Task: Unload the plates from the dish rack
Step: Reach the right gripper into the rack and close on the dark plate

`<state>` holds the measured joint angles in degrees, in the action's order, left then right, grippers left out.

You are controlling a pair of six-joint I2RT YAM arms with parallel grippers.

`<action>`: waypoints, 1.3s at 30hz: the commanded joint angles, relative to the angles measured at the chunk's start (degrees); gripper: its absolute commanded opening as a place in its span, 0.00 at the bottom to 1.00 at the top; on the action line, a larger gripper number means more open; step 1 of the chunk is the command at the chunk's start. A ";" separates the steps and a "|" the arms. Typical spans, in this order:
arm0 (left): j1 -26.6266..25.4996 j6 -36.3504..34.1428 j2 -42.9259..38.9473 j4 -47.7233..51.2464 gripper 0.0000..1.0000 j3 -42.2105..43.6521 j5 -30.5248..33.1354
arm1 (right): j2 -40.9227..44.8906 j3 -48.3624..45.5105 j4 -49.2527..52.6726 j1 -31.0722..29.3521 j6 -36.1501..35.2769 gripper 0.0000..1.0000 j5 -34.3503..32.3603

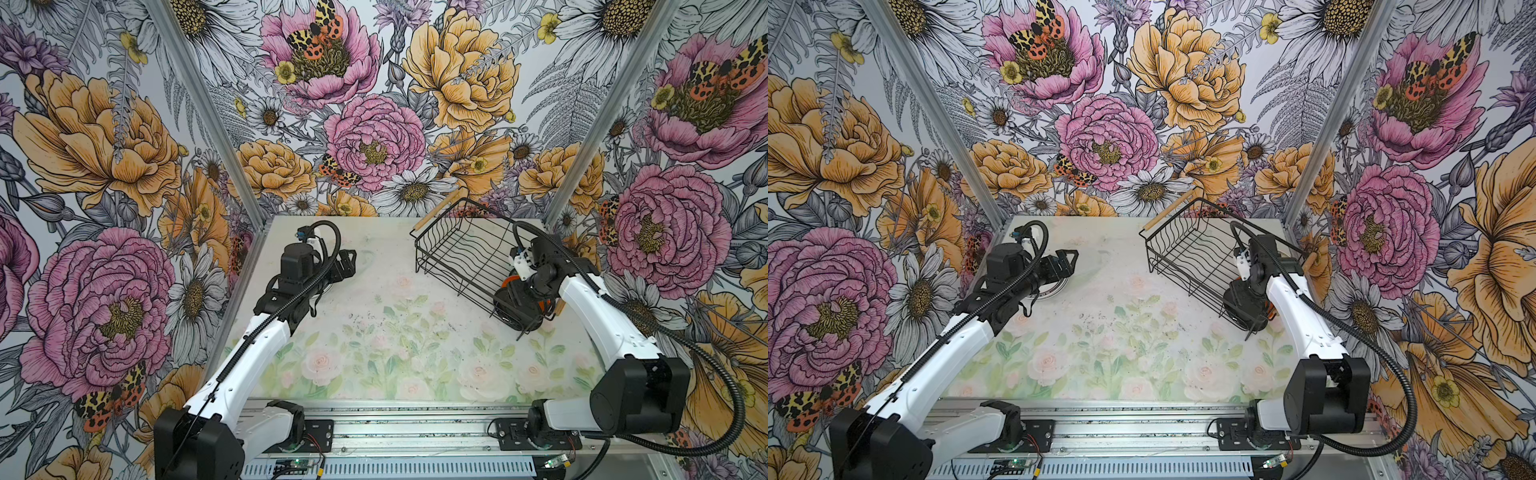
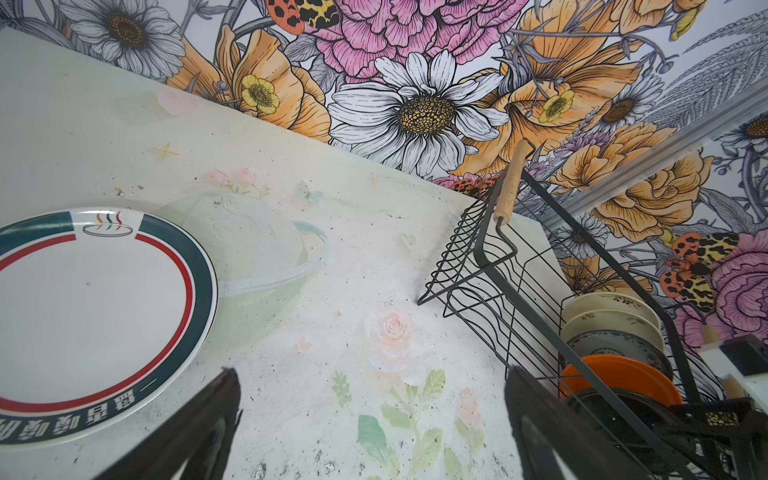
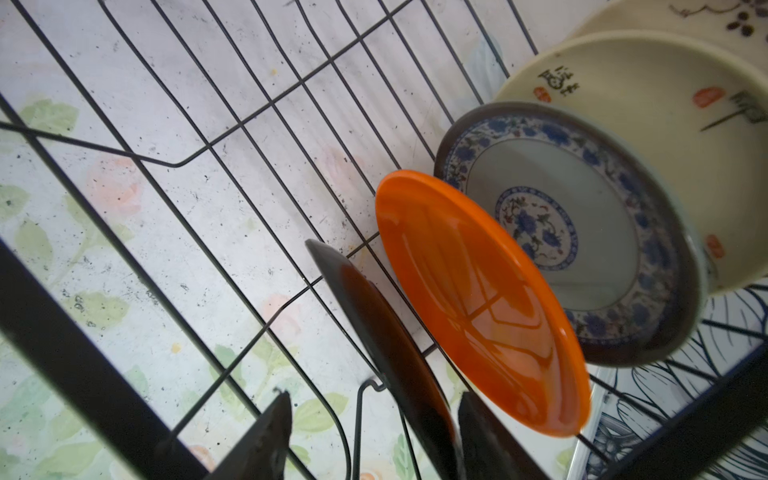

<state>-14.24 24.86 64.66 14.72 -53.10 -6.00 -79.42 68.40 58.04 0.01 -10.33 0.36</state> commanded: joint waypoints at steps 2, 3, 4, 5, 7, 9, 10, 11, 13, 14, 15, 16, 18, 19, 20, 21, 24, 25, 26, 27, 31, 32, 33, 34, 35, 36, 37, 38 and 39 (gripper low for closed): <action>0.31 -1.39 1.12 -1.84 0.99 0.08 -1.13 | -0.71 -1.42 0.14 -0.24 -1.40 0.58 -1.57; 0.43 -1.46 1.23 -1.78 0.99 -0.06 -1.12 | -0.95 -1.66 0.14 -0.23 -1.88 0.57 -1.63; 0.59 -1.67 1.32 -1.75 0.99 -0.18 -1.29 | -1.15 -1.78 0.27 -0.16 -2.20 0.57 -1.63; 0.72 -1.86 1.39 -1.64 0.99 -0.40 -1.22 | -1.26 -1.86 0.24 -0.11 -2.64 0.57 -1.43; 1.13 -2.17 1.48 -1.31 0.99 -0.76 -0.96 | -1.60 -2.05 0.23 -0.01 -3.78 0.55 -1.20; 1.60 -2.36 1.56 -1.51 0.99 -0.87 -1.08 | -2.36 -2.06 0.26 0.20 -4.67 0.53 -1.57; 1.85 -2.30 1.76 -1.72 0.99 -0.86 -1.14 | -2.71 -2.04 0.16 0.33 -5.11 0.53 -2.26; 2.02 -2.27 1.95 -1.87 0.99 -0.86 -1.40 | -3.14 -1.94 0.14 0.42 -5.54 0.50 -3.01; 2.30 -2.10 2.72 -2.20 0.99 -0.96 -1.71 | -3.94 -1.78 0.14 0.43 -6.79 0.43 -4.05; 2.36 -2.01 3.08 -2.29 0.99 -1.02 -2.01 | -4.14 -1.78 0.10 0.40 -7.29 0.42 -4.05; 2.50 -2.01 3.61 -2.33 0.99 -1.20 -2.22 | -4.10 -1.78 0.04 0.40 -7.91 0.42 -3.88; 2.54 -2.01 4.05 -2.41 0.99 -1.38 -2.31 | -3.97 -1.85 0.03 0.38 -8.64 0.42 -3.47; 2.67 -1.91 4.87 -2.60 0.99 -1.68 -2.35 | -3.70 -1.78 -0.11 0.43 -9.98 0.42 -3.24; 2.70 -1.92 5.15 -2.73 0.99 -1.78 -2.48 | -3.56 -1.70 -0.28 0.40 -10.40 0.42 -3.33; 2.86 -1.86 5.52 -2.85 0.99 -1.99 -2.43 | -3.47 -1.54 -0.29 0.40 -10.98 0.42 -3.15; 2.90 -1.82 5.88 -3.00 0.99 -2.14 -2.61 | -3.51 -1.30 -0.30 0.42 -11.74 0.42 -3.11; 3.27 -1.83 6.77 -3.08 0.99 -2.81 -3.01 | -3.97 -0.35 -0.51 0.40 -13.27 0.38 -2.08; 3.40 -1.82 7.03 -3.11 0.99 -2.96 -3.11 | -4.15 -0.12 -0.64 0.42 -13.64 0.38 -1.67; 3.56 -1.92 7.29 -3.12 0.99 -3.05 -3.30 | -4.40 0.11 -0.88 0.38 -13.96 0.38 -1.15; 3.67 -1.79 7.51 -3.19 0.99 -3.14 -3.30 | -4.67 0.18 -1.12 0.43 -14.30 0.36 -0.77; 4.26 -1.66 8.02 -3.49 0.99 -3.06 -3.67 | -5.80 0.16 -1.91 0.43 -15.28 0.23 -0.63; 4.30 -1.57 8.11 -3.51 0.99 -3.02 -3.73 | -5.97 0.15 -2.20 0.43 -15.38 0.18 -0.78; 4.44 -1.52 8.19 -3.54 0.99 -2.97 -3.73 | -6.01 0.06 -2.34 0.40 -15.35 0.15 -0.81; 4.53 -1.40 8.20 -3.55 0.99 -2.95 -3.67 | -5.95 -0.04 -2.37 0.43 -15.38 0.15 -0.53; 4.61 -1.44 8.20 -3.64 0.99 -2.97 -3.70 | -5.76 -0.15 -2.61 0.42 -15.63 0.14 -0.29; 4.74 -1.38 8.20 -3.66 0.99 -3.02 -3.69 | -5.52 -0.20 -2.84 0.43 -15.70 0.10 -0.02; 4.86 -1.39 8.20 -3.65 0.99 -3.08 -3.76 | -5.23 -0.13 -2.85 0.38 -15.70 0.09 0.21; 4.85 -1.23 8.20 -3.73 0.99 -3.06 -3.75 | -4.70 -0.11 -2.85 0.36 -15.86 0.09 0.16; 4.91 -1.31 8.20 -3.76 0.99 -3.06 -3.80 | -4.17 -0.13 -2.92 0.34 -16.08 0.09 0.23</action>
<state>-9.91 23.79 72.66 12.97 -54.78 -8.49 -84.49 67.75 56.05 0.03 -27.51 0.71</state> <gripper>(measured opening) 0.987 0.117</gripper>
